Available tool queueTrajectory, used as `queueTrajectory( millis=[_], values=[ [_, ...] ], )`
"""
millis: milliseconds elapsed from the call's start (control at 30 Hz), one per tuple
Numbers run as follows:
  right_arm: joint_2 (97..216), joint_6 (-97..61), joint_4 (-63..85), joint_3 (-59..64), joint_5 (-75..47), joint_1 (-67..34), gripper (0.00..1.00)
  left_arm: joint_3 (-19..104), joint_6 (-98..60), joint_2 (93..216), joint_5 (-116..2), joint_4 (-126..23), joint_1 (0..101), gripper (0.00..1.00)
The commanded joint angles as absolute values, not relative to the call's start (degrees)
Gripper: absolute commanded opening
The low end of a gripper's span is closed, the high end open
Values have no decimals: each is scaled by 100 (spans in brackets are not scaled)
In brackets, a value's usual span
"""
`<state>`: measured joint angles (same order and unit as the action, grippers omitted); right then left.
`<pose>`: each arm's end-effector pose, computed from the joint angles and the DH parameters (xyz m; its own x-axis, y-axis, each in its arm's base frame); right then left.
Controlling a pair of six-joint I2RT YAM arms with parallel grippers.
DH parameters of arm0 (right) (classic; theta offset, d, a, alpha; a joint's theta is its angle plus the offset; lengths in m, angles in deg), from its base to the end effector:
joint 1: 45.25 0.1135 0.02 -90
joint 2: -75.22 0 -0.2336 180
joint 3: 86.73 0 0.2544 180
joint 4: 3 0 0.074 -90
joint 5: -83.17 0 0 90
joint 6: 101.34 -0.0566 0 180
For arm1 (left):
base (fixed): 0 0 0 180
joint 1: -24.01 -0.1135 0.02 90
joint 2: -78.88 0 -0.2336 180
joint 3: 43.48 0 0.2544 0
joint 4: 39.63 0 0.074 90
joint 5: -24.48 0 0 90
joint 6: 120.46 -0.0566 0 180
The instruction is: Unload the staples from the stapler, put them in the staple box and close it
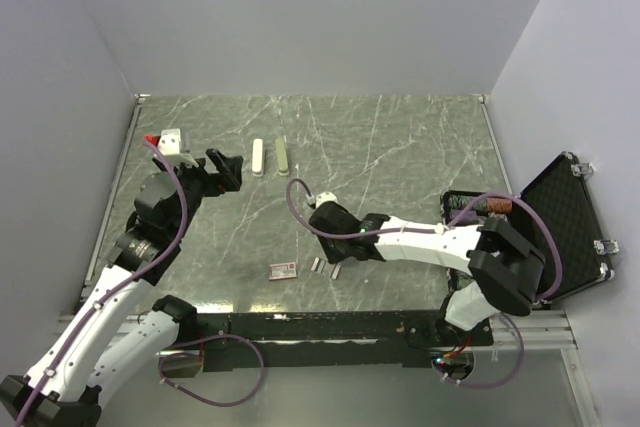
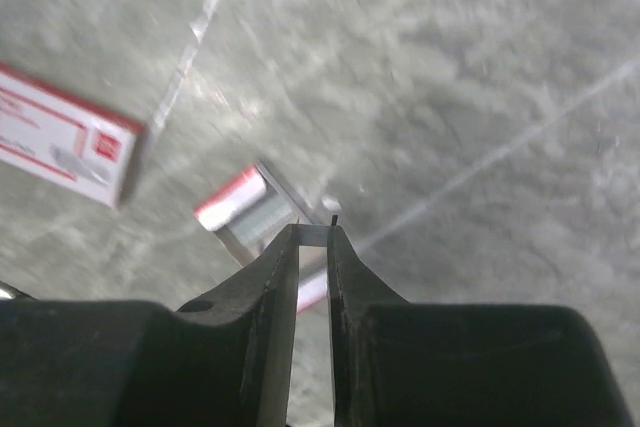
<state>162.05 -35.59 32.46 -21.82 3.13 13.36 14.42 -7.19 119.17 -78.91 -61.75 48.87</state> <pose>0.1714 0.2621 0.1425 -0.7254 -0.4122 -0.5513 -0.5421 0.8356 0.0886 0.1987 -0.0776 0.3314 -0.1444 -0.3567 -0.9230 0.1551 0.9131 -0.3771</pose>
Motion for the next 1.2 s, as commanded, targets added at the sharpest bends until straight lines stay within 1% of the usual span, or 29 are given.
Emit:
queueTrajectory(
  millis=[0,267,433,867,1167],
  values=[
    [15758,-3718,3191,-2527,231,1328,17,1420,-673,11957,-7862,-6057,4845,97],
    [15573,-3779,3129,-2668,29,1355,17,1420,-664,11984,-7827,-6057,4836,97],
    [15669,-3788,3094,-2651,-129,1416,17,1429,-664,11992,-7827,-6066,4827,97],
    [16038,-3823,3217,-2475,-59,1653,16,1420,-673,11984,-7827,-6057,4827,97],
    [16205,-3779,3209,-2352,-50,1680,19,1429,-673,12001,-7801,-6057,4818,97]
  ],
)
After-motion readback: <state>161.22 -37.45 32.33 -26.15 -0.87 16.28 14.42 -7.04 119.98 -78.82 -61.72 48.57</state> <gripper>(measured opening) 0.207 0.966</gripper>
